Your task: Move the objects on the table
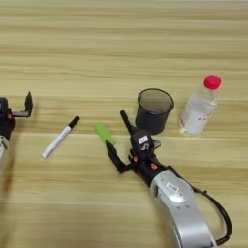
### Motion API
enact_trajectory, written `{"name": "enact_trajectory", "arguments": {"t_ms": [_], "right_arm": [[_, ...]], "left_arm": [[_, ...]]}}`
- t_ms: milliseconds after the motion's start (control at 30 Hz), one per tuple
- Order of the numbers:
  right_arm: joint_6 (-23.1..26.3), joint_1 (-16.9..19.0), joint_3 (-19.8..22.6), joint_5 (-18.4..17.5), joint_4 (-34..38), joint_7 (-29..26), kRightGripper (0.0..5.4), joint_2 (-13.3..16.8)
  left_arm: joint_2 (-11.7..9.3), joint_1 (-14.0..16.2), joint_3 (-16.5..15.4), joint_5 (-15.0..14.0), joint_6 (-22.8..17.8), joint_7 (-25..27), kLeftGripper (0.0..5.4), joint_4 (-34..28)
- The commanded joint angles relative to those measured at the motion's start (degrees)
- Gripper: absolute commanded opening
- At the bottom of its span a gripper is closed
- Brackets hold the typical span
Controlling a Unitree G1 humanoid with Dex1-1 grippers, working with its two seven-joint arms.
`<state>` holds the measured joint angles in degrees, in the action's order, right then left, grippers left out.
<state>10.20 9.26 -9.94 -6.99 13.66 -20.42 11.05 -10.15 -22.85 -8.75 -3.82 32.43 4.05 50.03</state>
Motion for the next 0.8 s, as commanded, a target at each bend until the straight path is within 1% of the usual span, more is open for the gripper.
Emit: {"name": "enact_trajectory", "arguments": {"t_ms": [33,67,233,400,633,800], "right_arm": [[-0.2,-0.2,-1.3,-0.2,0.4,-0.8,5.26,-0.4],[-0.3,-0.4,-1.6,0.0,-0.1,-0.9,5.38,-0.5],[-0.3,-1.0,-2.7,0.1,-0.8,-1.6,5.38,-0.7],[-0.6,-2.0,-3.7,0.7,-3.3,-2.0,5.38,-1.0],[-0.9,-4.4,-4.1,1.1,-7.0,-2.1,5.38,-1.4],[-0.1,-5.3,-4.1,0.3,-9.0,-2.7,5.38,-2.1]], "left_arm": [[0.0,0.0,-0.1,0.3,0.3,-0.2,5.4,-0.6],[0.0,0.0,0.0,0.4,0.2,-0.3,5.4,-0.7],[0.1,0.1,0.0,0.4,0.2,-0.3,5.4,-0.8],[0.3,0.1,0.1,0.5,0.1,-0.5,5.4,-1.0],[0.5,0.1,0.2,0.7,0.1,-0.7,5.4,-1.0],[0.5,0.2,0.2,0.7,0.0,-0.8,5.4,-1.2]]}}
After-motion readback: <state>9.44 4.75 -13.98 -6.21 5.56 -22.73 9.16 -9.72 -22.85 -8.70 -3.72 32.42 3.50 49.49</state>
